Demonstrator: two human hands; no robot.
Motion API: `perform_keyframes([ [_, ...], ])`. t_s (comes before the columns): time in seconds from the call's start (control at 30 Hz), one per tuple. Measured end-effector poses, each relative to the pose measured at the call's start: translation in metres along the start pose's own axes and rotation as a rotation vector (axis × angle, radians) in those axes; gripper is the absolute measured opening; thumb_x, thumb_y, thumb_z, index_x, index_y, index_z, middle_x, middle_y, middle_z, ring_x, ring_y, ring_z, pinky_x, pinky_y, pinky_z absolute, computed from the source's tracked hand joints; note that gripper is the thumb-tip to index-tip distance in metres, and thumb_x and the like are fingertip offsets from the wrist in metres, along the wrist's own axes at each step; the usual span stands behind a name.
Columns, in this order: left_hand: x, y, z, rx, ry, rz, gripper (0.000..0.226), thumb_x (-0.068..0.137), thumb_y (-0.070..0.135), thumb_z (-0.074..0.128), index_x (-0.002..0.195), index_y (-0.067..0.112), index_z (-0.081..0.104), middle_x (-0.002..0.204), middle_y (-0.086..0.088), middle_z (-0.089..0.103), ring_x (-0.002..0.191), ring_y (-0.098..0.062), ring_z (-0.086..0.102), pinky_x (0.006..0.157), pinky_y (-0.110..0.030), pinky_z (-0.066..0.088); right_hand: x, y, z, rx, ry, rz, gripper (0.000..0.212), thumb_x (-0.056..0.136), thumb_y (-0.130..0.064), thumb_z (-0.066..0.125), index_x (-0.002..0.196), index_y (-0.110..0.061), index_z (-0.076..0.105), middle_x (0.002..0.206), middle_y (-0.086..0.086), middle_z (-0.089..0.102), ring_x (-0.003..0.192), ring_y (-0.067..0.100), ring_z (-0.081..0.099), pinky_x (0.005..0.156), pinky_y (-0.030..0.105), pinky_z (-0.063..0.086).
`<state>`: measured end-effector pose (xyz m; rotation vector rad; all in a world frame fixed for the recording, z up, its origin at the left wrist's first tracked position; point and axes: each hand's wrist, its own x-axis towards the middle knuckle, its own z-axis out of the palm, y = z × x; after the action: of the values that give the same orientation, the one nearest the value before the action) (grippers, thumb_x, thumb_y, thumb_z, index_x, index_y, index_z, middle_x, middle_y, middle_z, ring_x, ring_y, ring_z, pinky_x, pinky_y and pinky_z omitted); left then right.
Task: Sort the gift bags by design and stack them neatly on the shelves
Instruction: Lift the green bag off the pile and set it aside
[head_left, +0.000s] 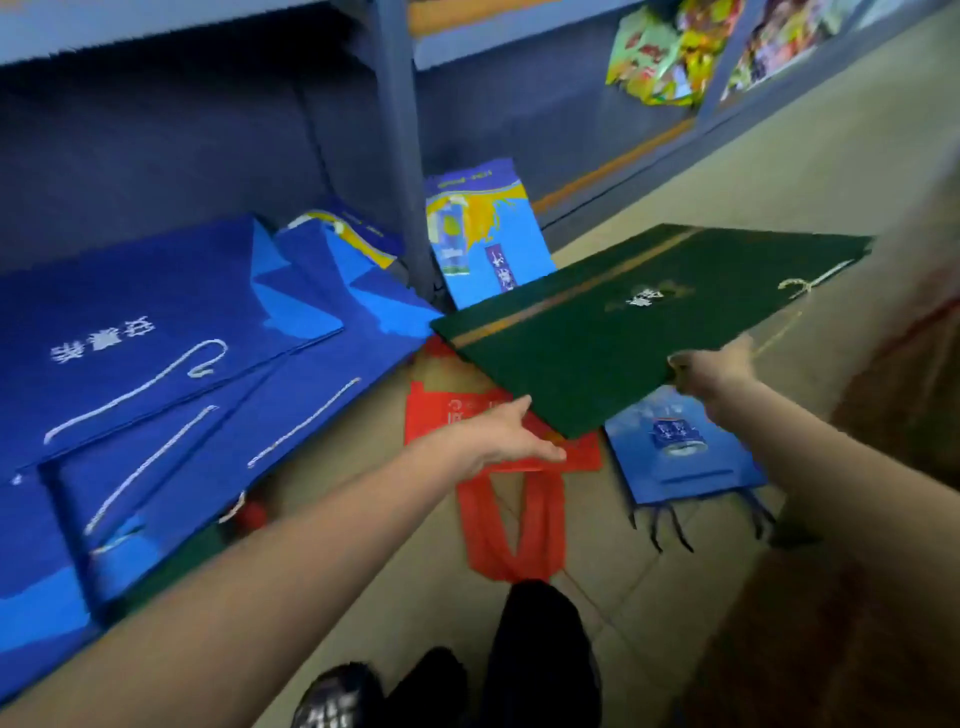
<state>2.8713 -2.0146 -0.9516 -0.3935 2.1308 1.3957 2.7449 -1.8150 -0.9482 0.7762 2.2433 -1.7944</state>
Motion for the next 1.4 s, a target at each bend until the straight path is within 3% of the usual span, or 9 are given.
perform_keyframes([
  [0.07,0.044,0.000,0.017,-0.007,-0.134,-0.008,0.078,0.086,0.005,0.064,0.148,0.004,0.015,0.153,-0.010,0.023,0.140,-0.018,0.026,0.099,-0.012,0.027,0.033,0.053,0.016,0.018,0.009,0.152,0.029,0.082,0.004,0.061,0.087,-0.019,0.043,0.076,0.006,0.047,0.041,0.011,0.049,0.028,0.012,0.033],
  [0.13,0.092,-0.005,0.022,-0.047,-0.170,-0.009,0.074,0.086,-0.006,0.059,0.147,0.005,0.017,0.150,-0.014,0.029,0.138,-0.020,0.030,0.094,-0.013,0.031,0.065,0.100,0.034,0.083,0.104,0.213,0.021,0.081,0.005,0.060,0.092,-0.010,0.050,0.094,0.013,0.057,0.057,0.017,0.050,0.034,0.012,0.038],
  [0.3,0.168,-0.042,-0.002,0.519,0.156,0.078,0.049,0.089,0.016,0.057,0.137,0.017,0.045,0.115,-0.009,0.064,0.101,-0.023,0.059,0.072,-0.022,0.044,0.109,0.132,0.032,-0.081,0.410,0.169,0.040,0.086,-0.001,0.049,0.126,-0.004,0.047,0.126,0.017,0.055,0.113,0.031,0.053,0.095,0.033,0.039],
  [0.5,0.217,-0.042,-0.031,1.208,0.115,0.156,0.087,0.082,0.041,0.065,0.149,0.028,0.010,0.147,-0.008,0.022,0.133,-0.030,0.024,0.103,-0.045,0.033,0.120,0.160,-0.026,-0.406,0.257,0.227,0.080,0.079,-0.023,0.071,0.145,-0.019,0.026,0.148,0.012,0.031,0.135,0.036,0.026,0.113,0.047,0.022],
  [0.63,0.256,-0.036,-0.011,1.042,-0.030,-0.048,0.113,0.076,0.040,0.074,0.149,0.024,-0.012,0.154,-0.019,-0.004,0.139,-0.042,0.011,0.111,-0.045,0.024,0.105,0.178,-0.011,-0.508,0.215,0.267,0.091,0.078,-0.021,0.073,0.148,-0.017,0.015,0.150,0.017,0.019,0.137,0.038,0.018,0.114,0.041,0.016],
  [0.87,0.276,-0.020,0.002,0.985,0.075,-0.100,0.109,0.078,0.027,0.074,0.149,0.017,-0.008,0.141,-0.025,0.015,0.128,-0.041,0.024,0.103,-0.041,0.031,0.106,0.124,-0.009,-0.594,0.354,0.259,0.065,0.082,-0.018,0.067,0.139,-0.021,0.035,0.145,0.011,0.025,0.132,0.037,0.018,0.105,0.046,0.025],
  [1.07,0.291,0.041,-0.010,0.835,0.196,0.041,0.113,0.073,0.029,0.077,0.150,0.016,-0.005,0.138,-0.028,0.018,0.125,-0.044,0.027,0.103,-0.043,0.031,0.127,0.054,-0.032,-0.590,0.452,-0.053,0.063,0.083,-0.004,0.059,0.140,-0.023,0.038,0.143,0.010,0.025,0.127,0.037,0.033,0.108,0.041,0.028],
  [1.27,0.355,0.121,-0.028,0.689,0.373,0.213,0.090,0.079,0.030,0.073,0.148,0.015,0.017,0.144,-0.022,0.021,0.129,-0.042,0.027,0.104,-0.040,0.031,0.201,-0.001,-0.037,-0.404,0.553,-0.117,0.052,0.086,0.001,0.046,0.134,-0.019,0.045,0.140,0.010,0.029,0.124,0.029,0.042,0.107,0.027,0.027],
  [1.4,0.354,0.096,-0.024,0.844,0.426,0.098,0.068,0.086,0.032,0.063,0.139,0.010,0.028,0.145,-0.019,0.018,0.129,-0.041,0.023,0.100,-0.043,0.034,0.246,0.033,-0.027,-0.231,0.330,0.069,0.044,0.090,-0.007,0.046,0.132,-0.017,0.044,0.141,0.011,0.041,0.093,0.023,0.054,0.089,0.027,0.045],
])
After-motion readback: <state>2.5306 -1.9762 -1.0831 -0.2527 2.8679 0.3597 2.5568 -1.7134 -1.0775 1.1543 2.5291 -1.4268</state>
